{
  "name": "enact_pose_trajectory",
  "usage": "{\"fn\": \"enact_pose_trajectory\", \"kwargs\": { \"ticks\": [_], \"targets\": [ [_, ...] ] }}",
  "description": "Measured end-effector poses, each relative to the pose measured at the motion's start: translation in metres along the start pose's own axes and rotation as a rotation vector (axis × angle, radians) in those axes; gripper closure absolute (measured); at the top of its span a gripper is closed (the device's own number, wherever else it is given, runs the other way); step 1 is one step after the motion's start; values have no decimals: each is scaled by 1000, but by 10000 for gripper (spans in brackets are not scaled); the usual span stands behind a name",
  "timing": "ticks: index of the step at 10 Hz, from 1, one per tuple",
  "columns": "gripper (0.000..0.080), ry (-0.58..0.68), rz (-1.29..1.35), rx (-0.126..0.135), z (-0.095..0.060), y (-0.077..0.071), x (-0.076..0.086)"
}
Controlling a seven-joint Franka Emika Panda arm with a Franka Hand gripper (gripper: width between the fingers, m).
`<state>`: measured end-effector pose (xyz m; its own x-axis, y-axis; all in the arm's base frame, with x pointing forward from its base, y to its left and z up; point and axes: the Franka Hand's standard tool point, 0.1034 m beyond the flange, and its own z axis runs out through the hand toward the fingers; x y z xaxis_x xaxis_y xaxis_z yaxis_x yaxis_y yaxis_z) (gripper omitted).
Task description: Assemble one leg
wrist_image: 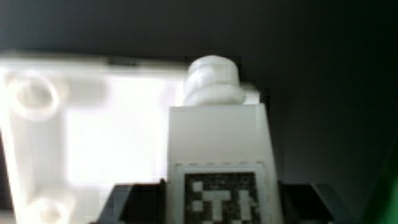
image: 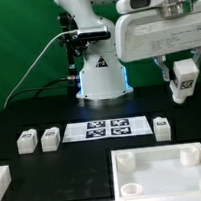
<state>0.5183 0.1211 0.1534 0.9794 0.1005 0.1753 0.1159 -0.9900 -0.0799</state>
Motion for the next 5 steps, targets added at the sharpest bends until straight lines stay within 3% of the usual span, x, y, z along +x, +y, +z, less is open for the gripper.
{"fn": "enact_pose_trajectory", "kwargs": {
  "ticks": [2, 3, 4, 5],
  "targets": [
    [508, 189, -61, 11, 4, 5, 47],
    [508, 344, -72, 12, 3, 7, 71],
    [508, 496, -75, 20, 3, -1, 81],
    [508, 501, -79, 17, 23, 3, 63]
  ]
}}
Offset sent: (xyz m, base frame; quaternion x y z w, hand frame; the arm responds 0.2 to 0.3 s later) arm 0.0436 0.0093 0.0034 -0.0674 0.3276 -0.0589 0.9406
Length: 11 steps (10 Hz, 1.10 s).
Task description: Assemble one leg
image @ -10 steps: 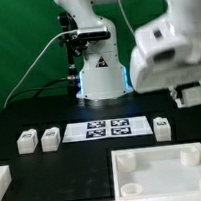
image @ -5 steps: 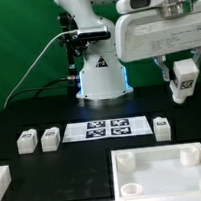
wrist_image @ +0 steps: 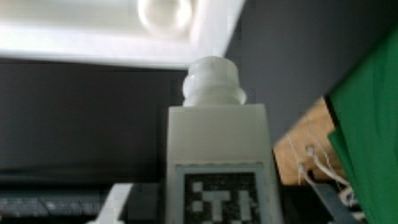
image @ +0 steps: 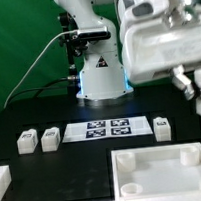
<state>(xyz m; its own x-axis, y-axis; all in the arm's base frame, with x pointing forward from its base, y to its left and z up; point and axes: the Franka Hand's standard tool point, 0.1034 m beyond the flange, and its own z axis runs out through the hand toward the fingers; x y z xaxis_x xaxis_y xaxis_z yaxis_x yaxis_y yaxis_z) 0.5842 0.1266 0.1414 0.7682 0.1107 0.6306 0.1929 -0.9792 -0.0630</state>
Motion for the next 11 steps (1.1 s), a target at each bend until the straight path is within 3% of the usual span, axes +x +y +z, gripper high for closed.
{"fn": "enact_pose_trajectory", "kwargs": {
  "ticks": [1, 3, 4, 5, 8, 11],
  "targets": [
    [508, -57, -1, 3, 0, 0, 1],
    [508, -46, -6, 1, 1, 1, 1],
    [508, -104, -3, -4, 13, 9, 5],
    [508, -76, 2, -6, 21, 12, 19],
    [508, -59, -18, -13, 42, 22, 14],
    [508, -57, -12, -16, 60, 27, -4]
  ]
}}
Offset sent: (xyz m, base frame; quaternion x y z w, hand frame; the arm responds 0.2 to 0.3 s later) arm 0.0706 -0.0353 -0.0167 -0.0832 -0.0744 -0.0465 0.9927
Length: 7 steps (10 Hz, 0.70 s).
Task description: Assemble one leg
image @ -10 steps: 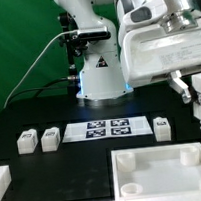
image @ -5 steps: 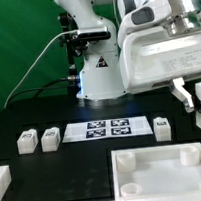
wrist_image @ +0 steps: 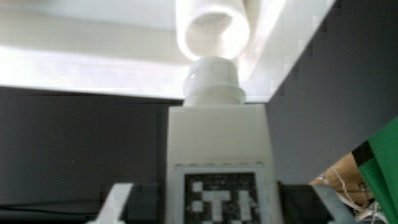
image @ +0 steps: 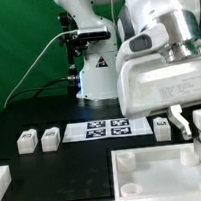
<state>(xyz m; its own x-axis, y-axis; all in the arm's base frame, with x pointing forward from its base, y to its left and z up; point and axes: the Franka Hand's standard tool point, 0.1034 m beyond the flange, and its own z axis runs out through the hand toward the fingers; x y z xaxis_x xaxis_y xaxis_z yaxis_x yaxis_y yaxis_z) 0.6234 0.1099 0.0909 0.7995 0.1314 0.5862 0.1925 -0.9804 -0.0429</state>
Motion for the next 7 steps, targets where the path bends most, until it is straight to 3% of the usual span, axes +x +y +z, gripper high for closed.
{"fn": "enact_pose_trajectory", "kwargs": {
  "ticks": [1, 7],
  "targets": [
    [508, -7, 3, -3, 5, 5, -2],
    [508, -9, -6, 6, 9, -2, -6]
  ]
}}
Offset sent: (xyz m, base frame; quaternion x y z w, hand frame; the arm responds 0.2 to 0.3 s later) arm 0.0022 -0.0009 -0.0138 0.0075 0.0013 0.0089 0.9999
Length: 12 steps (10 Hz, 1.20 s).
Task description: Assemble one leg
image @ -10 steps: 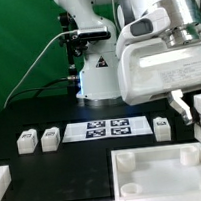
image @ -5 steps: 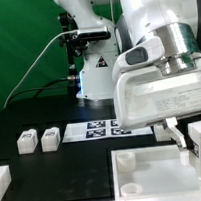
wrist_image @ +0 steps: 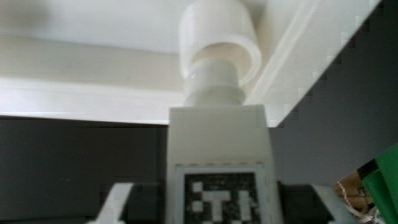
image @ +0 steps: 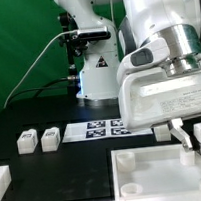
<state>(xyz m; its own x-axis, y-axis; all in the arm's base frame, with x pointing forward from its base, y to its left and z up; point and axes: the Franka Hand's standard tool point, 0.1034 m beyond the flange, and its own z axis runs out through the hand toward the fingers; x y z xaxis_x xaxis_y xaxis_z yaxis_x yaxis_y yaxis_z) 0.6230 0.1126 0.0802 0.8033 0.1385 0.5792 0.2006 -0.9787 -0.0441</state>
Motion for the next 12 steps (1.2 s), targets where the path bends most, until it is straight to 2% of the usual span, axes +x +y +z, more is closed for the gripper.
{"fn": "enact_pose_trajectory", "kwargs": {
  "ticks": [5, 10, 11, 12],
  "targets": [
    [508, -7, 0, 2, 6, -2, -13],
    [508, 22, 2, 0, 9, -4, -11],
    [435, 22, 2, 0, 9, -4, -11],
    [253, 22, 2, 0, 9, -4, -11]
  ]
}}
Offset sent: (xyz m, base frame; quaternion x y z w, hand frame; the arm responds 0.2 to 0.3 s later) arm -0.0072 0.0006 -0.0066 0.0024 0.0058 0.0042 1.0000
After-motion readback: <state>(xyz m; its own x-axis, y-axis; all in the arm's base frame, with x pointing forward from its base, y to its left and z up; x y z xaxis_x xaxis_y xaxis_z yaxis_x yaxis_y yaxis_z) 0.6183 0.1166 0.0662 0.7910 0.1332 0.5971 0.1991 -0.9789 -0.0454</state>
